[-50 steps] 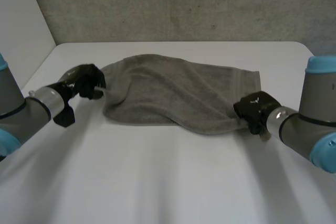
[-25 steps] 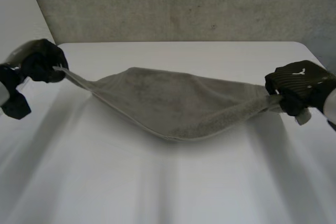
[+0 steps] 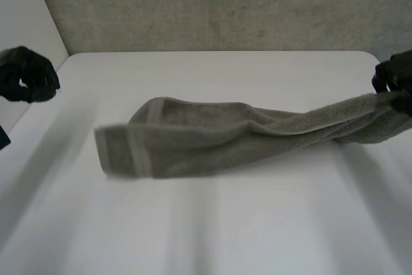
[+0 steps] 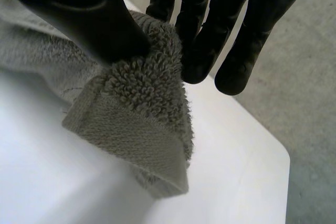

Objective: Fold the towel.

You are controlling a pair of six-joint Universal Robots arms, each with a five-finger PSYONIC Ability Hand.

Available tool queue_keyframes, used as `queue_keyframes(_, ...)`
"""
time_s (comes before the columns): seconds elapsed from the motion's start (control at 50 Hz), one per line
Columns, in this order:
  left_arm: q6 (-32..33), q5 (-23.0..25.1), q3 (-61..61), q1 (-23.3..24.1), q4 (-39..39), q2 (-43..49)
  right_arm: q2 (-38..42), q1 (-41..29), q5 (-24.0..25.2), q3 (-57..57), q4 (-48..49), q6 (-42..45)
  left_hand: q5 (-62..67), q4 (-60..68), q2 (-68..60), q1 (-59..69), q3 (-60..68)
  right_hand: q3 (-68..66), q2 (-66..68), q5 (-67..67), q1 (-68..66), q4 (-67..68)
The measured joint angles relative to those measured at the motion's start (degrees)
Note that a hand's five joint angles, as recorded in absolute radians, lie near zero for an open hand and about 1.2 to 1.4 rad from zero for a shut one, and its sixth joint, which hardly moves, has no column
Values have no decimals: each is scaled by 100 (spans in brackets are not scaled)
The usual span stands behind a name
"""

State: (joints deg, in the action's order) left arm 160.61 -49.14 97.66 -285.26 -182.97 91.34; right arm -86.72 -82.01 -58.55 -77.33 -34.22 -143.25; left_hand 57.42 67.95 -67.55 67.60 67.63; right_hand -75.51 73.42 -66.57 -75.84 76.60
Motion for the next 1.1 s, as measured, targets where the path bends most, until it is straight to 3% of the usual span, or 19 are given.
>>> queue_keyframes(0.12, -345, -69, -646, 358, -69, 422, 550, -423, -70, 543, 625, -673, 21, 0, 0, 1, 0, 0, 0, 0, 0, 0)
queue_keyframes(0.28, -653, -919, -2521, 1525, 49, 1998, 2098, -1441, -1037, 2395, 966, -1263, -4, -37, 29, -27, -31, 0, 0, 0, -1, -1)
queue_keyframes(0.3, -659, -1015, -2758, 1660, 156, 2187, 2268, -1574, -1166, 2597, 918, -1281, -366, -406, 377, -367, -380, 0, 0, 0, -5, -1)
queue_keyframes(0.36, -620, -1092, -3113, 1929, 542, 2511, 2543, -1845, -1374, 2819, 765, -1284, -3050, -3072, 3059, -2992, -2987, 0, 0, 0, -2, -1)
queue_keyframes(0.4, -524, -1028, -3124, 2065, 814, 2607, 2595, -1964, -1435, 2705, 704, -1266, -4638, -4599, 4605, -4612, -4530, 0, 0, 0, -2, -1)
queue_keyframes(0.44, -354, -943, -2986, 2156, 989, 2611, 2567, -2019, -1446, 2503, 712, -1247, -5301, -5199, 5218, -5158, -5177, 0, 0, 0, -2, -1)
queue_keyframes(0.6, 1135, -779, -1766, 2271, 1249, 2263, 2179, -2037, -1345, 1194, 1295, -1189, -5376, -5264, 5271, -5201, -5271, 0, 33, 0, -3, -1)
queue_keyframes(0.7, 1764, -1144, -1147, 2289, 1381, 2066, 1985, -2026, -1314, 547, 1608, -1140, -5376, -5264, 5271, -5201, -5271, -1, 33, 0, -4, -1)
queue_keyframes(0.82, 1906, -1691, -661, 2388, 1513, 1754, 1867, -2027, -1320, 47, 1778, -1029, -5377, -5264, 5271, -5201, -5271, 0, 33, 0, -4, -1)
queue_keyframes(1.1, 1876, -2216, -161, 2962, 1386, 1378, 1780, -2018, -1326, -489, 2040, -858, -5376, -5264, 5271, -5201, -5271, -4, 33, 0, -4, -1)
